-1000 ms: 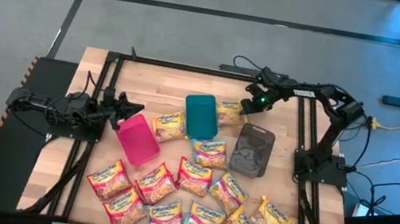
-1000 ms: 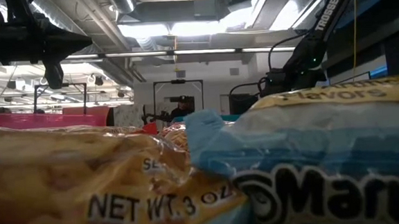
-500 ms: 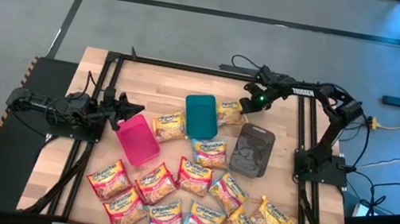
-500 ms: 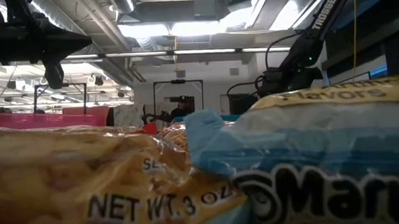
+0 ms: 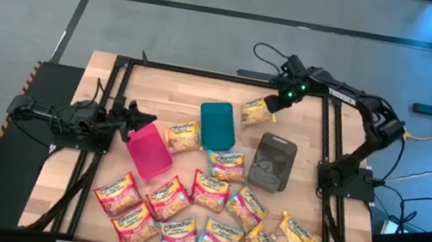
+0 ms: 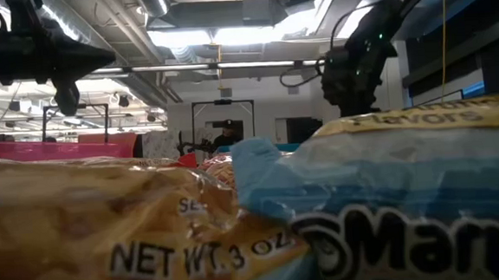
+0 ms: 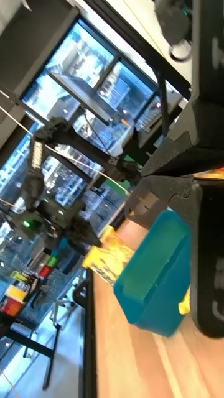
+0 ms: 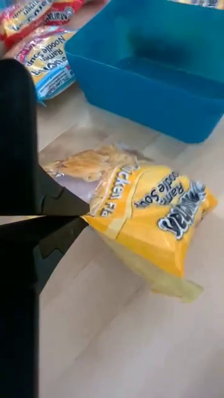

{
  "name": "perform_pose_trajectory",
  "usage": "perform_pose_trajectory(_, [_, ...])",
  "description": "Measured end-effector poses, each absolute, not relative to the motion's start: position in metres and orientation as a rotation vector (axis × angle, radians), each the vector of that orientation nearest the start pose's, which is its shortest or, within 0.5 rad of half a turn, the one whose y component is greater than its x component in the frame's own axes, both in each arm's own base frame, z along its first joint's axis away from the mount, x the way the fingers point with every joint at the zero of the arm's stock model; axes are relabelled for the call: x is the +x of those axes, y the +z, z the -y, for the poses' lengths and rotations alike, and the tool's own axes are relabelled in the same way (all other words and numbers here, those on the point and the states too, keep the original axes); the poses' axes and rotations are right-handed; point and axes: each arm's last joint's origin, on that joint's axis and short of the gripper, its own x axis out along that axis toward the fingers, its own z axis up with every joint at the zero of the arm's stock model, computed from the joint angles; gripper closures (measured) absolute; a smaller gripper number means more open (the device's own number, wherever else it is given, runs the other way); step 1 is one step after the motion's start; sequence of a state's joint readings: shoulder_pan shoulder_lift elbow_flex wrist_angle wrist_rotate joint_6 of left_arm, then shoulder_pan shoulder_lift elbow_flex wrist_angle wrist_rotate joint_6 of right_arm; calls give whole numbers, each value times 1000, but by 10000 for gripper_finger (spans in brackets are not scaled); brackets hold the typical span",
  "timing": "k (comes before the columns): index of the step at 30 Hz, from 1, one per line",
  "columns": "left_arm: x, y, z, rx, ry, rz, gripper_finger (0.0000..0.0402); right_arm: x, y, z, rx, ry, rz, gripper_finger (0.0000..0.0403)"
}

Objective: Sort Maruchan noodles
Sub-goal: Put the yellow noodle pack into the black bin

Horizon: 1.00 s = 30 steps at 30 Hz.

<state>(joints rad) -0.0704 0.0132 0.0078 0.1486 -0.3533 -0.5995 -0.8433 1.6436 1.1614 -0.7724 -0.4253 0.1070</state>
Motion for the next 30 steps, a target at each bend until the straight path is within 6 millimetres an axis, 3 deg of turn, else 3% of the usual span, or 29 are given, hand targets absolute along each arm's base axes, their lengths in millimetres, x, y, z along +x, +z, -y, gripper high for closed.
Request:
perform_pose_trajectory(10, [96, 175, -3, -615, 245, 182, 399, 209, 273, 213, 775, -455, -857, 403])
perform_pose_trajectory(20, [98, 176, -7, -713, 303, 200, 399, 211, 321, 156, 654, -430, -837, 403])
perform_pose_trajectory(25, [101, 198, -10, -708, 279, 191, 399, 209, 348, 133, 590, -447, -757, 403])
perform_pose_trajectory(30, [118, 227, -16, -623, 259, 95, 392, 202, 361, 118, 579, -444, -710, 403])
